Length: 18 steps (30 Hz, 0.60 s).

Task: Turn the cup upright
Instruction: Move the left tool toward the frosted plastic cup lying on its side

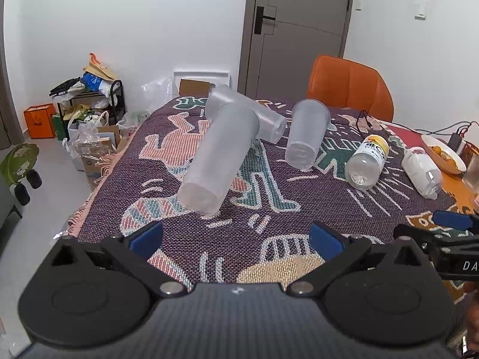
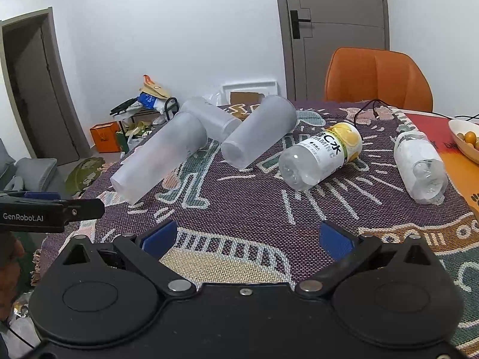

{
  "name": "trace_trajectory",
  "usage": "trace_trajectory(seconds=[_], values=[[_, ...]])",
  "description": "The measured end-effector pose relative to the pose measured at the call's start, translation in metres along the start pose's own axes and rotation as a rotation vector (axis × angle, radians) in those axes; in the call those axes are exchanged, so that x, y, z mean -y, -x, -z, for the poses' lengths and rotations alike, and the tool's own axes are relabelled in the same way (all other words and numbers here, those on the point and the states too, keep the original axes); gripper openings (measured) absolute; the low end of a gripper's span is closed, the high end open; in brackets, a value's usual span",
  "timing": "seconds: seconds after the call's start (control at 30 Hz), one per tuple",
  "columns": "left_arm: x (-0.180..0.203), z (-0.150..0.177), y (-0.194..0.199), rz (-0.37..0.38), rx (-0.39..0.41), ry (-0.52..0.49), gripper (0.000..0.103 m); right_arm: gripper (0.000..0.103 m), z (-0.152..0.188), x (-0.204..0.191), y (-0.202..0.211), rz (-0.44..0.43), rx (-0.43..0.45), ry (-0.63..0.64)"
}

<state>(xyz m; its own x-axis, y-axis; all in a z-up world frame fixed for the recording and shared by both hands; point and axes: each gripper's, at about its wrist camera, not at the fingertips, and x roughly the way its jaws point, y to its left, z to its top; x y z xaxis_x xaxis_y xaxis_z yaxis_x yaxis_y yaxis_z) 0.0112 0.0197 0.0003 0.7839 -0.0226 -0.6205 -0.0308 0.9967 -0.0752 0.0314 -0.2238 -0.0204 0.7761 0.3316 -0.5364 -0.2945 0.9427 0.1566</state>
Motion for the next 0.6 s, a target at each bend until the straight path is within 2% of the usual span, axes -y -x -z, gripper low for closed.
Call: trace_trajectory(seconds=[0.6], values=[[-0.012,-0.014,-0.012,-0.014,-0.017,0.008,0.102,0.103,-0.01,0.01,-0.018,-0.02,0.011,-0.048]])
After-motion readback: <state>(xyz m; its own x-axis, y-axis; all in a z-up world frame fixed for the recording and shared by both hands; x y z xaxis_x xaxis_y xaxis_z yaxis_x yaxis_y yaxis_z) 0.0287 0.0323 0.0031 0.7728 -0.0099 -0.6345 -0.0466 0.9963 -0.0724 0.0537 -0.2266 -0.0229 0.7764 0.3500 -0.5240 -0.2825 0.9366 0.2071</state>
